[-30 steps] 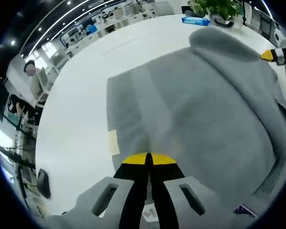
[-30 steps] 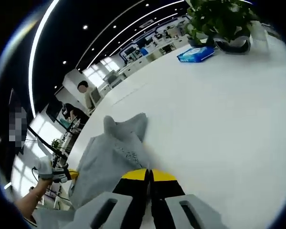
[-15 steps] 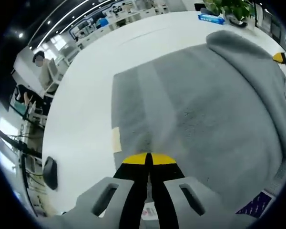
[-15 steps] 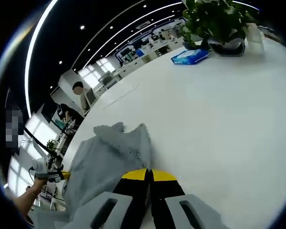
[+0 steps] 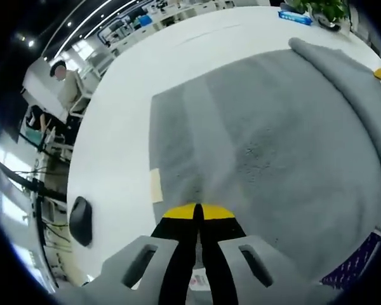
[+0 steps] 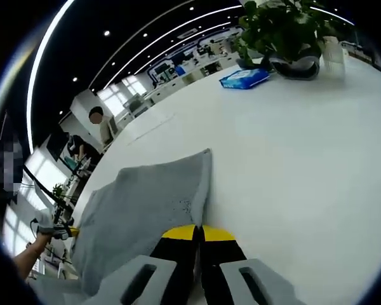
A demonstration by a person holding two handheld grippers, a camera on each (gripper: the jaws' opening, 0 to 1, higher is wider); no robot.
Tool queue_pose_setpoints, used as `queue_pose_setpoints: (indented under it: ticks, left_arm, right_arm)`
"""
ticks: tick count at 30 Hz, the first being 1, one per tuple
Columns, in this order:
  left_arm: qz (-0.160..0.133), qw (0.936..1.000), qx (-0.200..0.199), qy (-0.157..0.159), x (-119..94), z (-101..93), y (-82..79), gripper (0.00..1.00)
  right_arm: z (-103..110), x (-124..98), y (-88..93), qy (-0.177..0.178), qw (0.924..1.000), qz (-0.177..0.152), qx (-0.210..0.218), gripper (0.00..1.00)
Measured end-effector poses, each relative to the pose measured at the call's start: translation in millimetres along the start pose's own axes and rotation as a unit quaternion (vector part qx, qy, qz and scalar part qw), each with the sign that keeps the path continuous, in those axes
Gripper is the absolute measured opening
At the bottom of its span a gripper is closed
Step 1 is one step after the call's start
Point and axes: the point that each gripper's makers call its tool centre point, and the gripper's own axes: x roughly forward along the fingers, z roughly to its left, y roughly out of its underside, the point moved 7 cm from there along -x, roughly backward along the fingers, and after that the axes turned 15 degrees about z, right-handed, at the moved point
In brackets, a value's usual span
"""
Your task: Open the folded towel by lifting each exposed corner and separating the folded layers until the towel lies flat within the target outline without major curled edges
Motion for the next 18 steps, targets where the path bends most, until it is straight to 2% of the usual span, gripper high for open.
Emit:
queue_pose_setpoints:
  ticks: [4,7,10,14,18]
  left_arm:
    - [0.009,0.9999,0.001,-0.009,2.4,12.8,5.1,0.00]
    - [0.012,0.9998,-0.005,-0.012,3.3,22.6,9.5,0.00]
    - [0.013,0.9998,-0.008,-0.016,4.4,29.5,13.4,0.00]
    - [0.032,0.9987,0.031,-0.025,7.6,39.9,11.7,0.00]
    - [0.034,0.9986,0.028,-0.028,11.1,47.7,9.5,0.00]
  right_arm:
    - [-7.3,-3.5,-1.5,0.020,0.9998,-0.007,-0.002,0.00]
    - [-17.9,-8.4,-4.7,0.056,0.9981,-0.024,-0.007,0.00]
    - [-22.4,-12.3,-7.1,0.074,0.9965,-0.035,-0.015,0.00]
    - [-29.0,-15.3,-9.9,0.104,0.9928,-0.046,-0.035,0.00]
    - [-39.5,-15.3,-12.9,0.117,0.9909,-0.042,-0.053,0.00]
